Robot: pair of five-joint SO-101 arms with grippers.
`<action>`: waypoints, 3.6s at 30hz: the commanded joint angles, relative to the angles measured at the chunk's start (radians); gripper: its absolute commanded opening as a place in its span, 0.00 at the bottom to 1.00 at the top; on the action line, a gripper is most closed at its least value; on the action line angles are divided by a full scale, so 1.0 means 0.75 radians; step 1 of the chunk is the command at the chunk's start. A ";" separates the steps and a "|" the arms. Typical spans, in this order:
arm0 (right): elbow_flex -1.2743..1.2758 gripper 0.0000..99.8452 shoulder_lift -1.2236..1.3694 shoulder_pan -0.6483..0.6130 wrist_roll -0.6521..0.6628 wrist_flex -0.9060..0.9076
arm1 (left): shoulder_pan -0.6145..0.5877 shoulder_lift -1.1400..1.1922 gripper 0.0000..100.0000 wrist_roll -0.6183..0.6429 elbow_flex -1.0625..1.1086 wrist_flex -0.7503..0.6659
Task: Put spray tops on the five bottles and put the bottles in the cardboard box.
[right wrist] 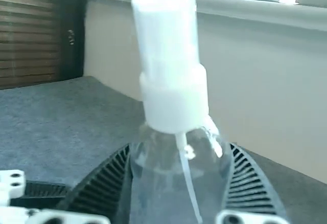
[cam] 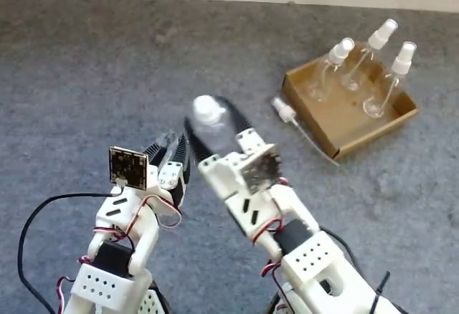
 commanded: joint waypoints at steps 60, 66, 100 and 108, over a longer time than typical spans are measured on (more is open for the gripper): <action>-0.895 0.16 1.623 1.132 -0.401 -0.484 | -0.019 -0.005 0.04 -0.018 0.030 -0.037; -0.948 0.16 1.683 1.126 -0.360 -0.484 | -0.019 -0.005 0.04 -0.018 0.030 -0.037; -0.963 0.16 1.732 1.053 -0.352 -0.484 | -0.021 -0.005 0.04 -0.018 0.030 -0.037; -0.963 0.16 1.732 1.038 -0.352 -0.484 | -0.021 -0.005 0.04 -0.018 0.030 -0.037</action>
